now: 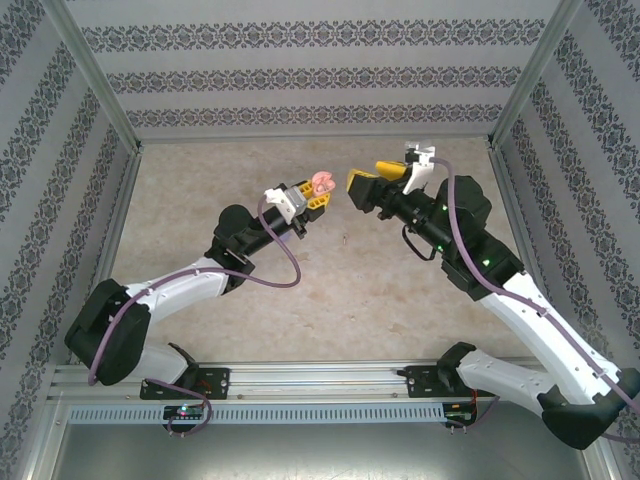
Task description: Insert the wireless bluetooth earbuds into the charging case
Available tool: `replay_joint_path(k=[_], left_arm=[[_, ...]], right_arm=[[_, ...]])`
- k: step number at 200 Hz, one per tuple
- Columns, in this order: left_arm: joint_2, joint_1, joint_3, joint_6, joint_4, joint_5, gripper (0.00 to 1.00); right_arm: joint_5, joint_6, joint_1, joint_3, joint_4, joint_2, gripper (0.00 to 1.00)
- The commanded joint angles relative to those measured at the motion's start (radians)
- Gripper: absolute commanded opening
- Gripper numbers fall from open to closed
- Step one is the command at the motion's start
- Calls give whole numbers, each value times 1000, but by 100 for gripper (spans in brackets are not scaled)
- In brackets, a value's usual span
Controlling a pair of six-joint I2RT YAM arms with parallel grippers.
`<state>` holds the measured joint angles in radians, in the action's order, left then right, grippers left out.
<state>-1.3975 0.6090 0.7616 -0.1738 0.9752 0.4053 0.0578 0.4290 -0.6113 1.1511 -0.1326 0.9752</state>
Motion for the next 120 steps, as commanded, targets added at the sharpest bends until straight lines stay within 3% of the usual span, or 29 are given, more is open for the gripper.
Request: replay_joint_path(k=[1,38,65,120], left_arm=[[52,12,-14,19,39,-14,0],[108,12,-24,8,-5,-10,0],[149,13,-33,-1,-36,-10,0],[204,12,-44,-6,-65,-9,0]], right_arm=[[-43,31,29,-7,-65,-16,81],[-36,20,68,0,-119,-10,98],[-57,-4,82,25,-170,18,98],[-324,-4,85,175,-416,159,98]])
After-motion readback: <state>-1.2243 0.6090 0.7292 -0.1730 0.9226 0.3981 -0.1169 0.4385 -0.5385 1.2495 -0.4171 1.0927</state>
